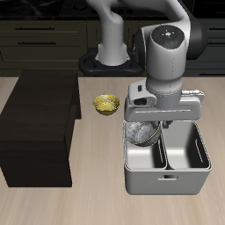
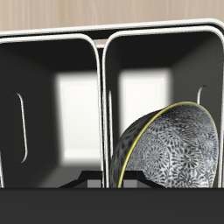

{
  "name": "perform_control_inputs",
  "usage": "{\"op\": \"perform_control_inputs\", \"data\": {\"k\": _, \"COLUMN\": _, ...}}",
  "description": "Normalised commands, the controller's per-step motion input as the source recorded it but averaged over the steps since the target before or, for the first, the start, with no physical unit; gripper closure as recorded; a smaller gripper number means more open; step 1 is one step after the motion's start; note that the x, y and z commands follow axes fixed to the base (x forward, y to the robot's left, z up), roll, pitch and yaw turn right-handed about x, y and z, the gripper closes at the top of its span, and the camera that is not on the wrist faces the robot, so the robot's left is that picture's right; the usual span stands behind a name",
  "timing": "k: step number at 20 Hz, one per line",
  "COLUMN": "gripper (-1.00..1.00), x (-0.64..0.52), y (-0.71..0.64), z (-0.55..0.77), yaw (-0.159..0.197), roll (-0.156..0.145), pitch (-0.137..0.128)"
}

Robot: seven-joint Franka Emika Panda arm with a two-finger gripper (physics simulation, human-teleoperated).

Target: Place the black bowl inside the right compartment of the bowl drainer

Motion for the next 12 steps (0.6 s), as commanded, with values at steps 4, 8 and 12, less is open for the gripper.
{"op": "perform_control_inputs", "data": {"k": 4, "gripper": -1.00, "x": 0.07, "y": -0.21, "z": -0.14, "yaw": -0.038, "roll": 0.001, "pitch": 0.044}}
{"op": "perform_control_inputs", "data": {"k": 8, "gripper": -1.00, "x": 0.08, "y": -0.26, "z": -0.13, "yaw": -0.009, "roll": -0.062, "pitch": 0.031}}
{"op": "perform_control_inputs", "data": {"k": 12, "gripper": -1.00, "x": -0.02, "y": -0.07, "z": 0.03, "yaw": -0.011, "roll": -0.027, "pitch": 0.000}}
